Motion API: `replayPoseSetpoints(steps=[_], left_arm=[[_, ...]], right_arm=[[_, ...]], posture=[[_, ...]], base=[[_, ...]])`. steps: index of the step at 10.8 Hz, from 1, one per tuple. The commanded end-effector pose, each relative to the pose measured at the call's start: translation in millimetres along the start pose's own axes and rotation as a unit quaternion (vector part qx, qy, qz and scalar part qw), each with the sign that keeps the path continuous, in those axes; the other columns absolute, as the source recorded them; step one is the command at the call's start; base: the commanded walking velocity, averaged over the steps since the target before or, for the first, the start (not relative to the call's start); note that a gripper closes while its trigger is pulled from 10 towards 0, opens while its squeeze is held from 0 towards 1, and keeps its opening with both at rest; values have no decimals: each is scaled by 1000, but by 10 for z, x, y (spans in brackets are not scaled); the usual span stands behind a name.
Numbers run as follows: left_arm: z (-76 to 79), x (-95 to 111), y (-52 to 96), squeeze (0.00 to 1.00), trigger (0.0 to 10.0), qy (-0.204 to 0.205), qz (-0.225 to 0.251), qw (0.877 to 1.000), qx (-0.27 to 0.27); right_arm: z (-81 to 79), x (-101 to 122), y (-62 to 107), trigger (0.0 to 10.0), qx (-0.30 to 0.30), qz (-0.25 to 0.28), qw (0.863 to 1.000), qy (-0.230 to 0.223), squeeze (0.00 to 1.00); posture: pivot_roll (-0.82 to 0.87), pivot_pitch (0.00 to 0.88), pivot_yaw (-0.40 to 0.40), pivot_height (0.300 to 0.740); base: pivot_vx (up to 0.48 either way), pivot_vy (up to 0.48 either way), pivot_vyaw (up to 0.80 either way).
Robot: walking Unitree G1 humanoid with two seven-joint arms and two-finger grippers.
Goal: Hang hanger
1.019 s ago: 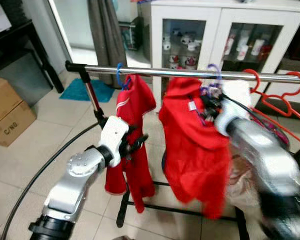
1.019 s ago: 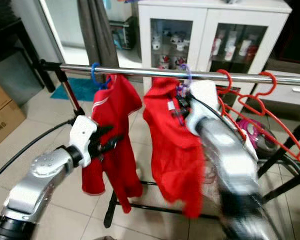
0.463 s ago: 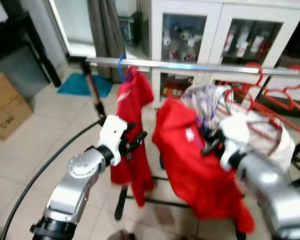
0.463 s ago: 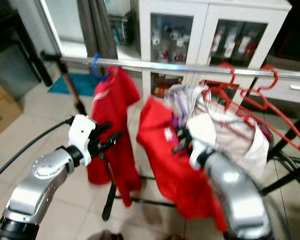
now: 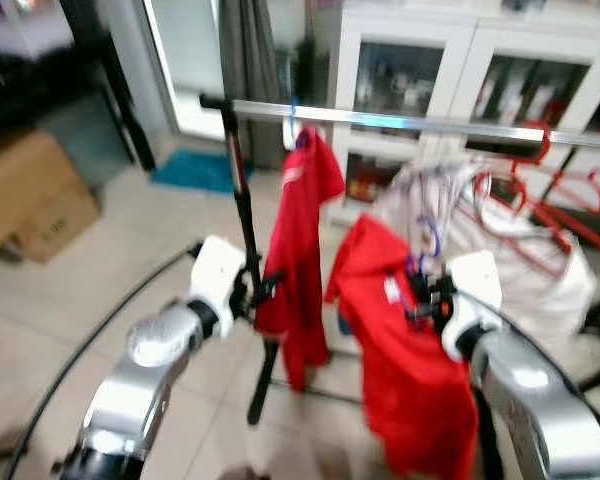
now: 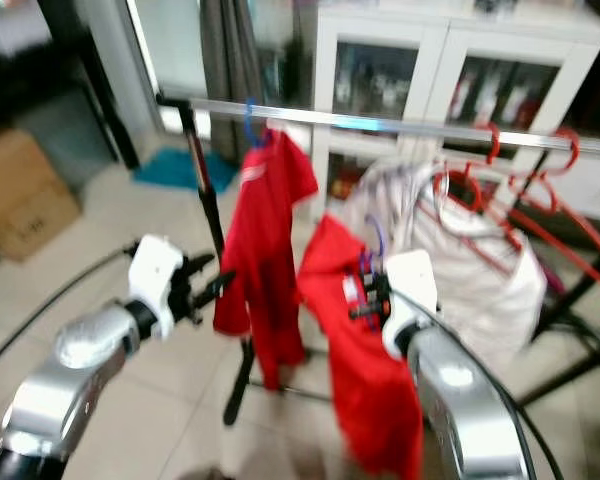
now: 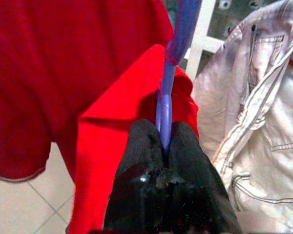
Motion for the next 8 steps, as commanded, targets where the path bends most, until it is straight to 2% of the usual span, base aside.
replayPoseSetpoints(steps=[1, 3, 5, 7, 8], left_arm=[[-14, 27, -3, 0, 10000, -1, 3, 1000, 1], [-30, 34, 3, 0, 10000, -2, 4, 1000, 0], [-52, 51, -1, 0, 10000, -3, 7, 1000, 2], [-71, 42, 15, 0, 10000, -4, 6, 1000, 4], [-81, 40, 18, 0, 10000, -5, 6, 1000, 5]], right_arm=[[37, 81, 27, 10000, -10, 10, 1000, 9, 0], [83, 136, 35, 10000, -14, 22, 1000, -7, 0], [83, 149, 29, 10000, -12, 25, 1000, -2, 0], [65, 138, 35, 10000, -11, 24, 1000, -16, 0], [67, 156, 31, 10000, -13, 29, 999, -3, 0]], posture=[[-87, 0, 34, 740], [-89, 0, 36, 740], [-86, 0, 32, 740], [-85, 0, 30, 740], [-86, 0, 31, 740]], base=[[0, 0, 0], [0, 0, 0], [-276, 0, 0], [-291, 0, 0], [-296, 0, 0]])
Point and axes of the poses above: a point about 5 cm out from each wrist's last joint towards the gripper, its own y axis pointing back from the gripper into the wrist, its own x axis along the axis of the wrist's last joint, z = x × y, the point moved 3 cm from there along -y, pointing out of the wrist towards the gripper, and after that the axes turned 9 degrees about -y, right-handed, at the moved point
